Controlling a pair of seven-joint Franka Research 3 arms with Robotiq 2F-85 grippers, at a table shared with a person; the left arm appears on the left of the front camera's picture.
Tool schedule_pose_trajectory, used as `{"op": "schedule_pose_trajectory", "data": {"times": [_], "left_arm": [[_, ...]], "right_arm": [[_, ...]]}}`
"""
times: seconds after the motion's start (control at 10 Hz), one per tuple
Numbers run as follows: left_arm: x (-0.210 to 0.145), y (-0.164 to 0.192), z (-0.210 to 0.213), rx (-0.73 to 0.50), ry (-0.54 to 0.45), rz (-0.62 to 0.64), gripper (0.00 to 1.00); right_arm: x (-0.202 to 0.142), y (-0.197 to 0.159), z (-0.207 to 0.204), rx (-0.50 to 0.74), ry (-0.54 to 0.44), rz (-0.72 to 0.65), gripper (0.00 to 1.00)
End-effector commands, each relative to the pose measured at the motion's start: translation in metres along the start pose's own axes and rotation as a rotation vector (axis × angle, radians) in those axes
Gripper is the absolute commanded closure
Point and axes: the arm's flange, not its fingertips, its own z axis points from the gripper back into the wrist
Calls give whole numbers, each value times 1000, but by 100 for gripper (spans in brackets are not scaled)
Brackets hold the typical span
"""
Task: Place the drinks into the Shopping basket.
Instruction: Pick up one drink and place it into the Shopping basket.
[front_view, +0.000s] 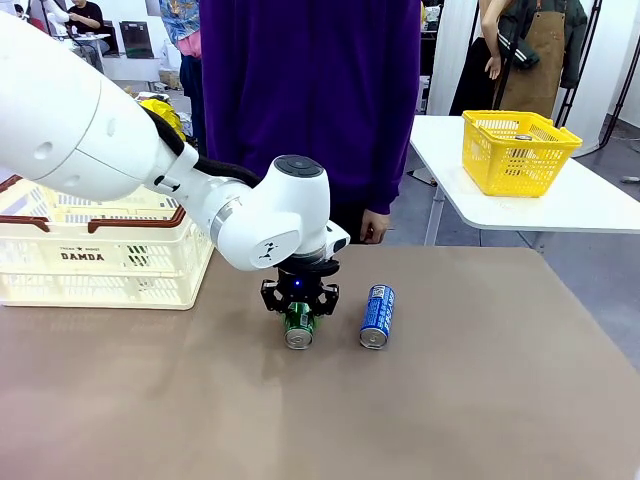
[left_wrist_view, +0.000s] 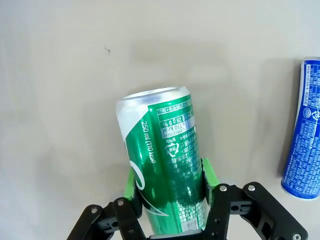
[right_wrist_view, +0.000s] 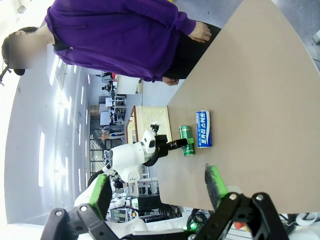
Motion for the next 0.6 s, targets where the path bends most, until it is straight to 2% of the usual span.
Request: {"op": "schedule_pose_trajectory", "data": {"times": [0.0,0.1,0.2,0.4,0.5], "left_arm": [[2,1,6,23,-4,43,100],[4,0,25,8,-22,49,100],[8,1,56,21,8,81,100],[7,6,142,-11,21,78,100],[-1,5,176,-80,37,42,100]], "right_arm": [[2,1,0,25,-9,25,0],[2,1,0,25,-9,25,0],[2,1,0,25,-9,25,0],[2,1,0,25,-9,25,0],[2,1,0,25,-9,25,0]]}}
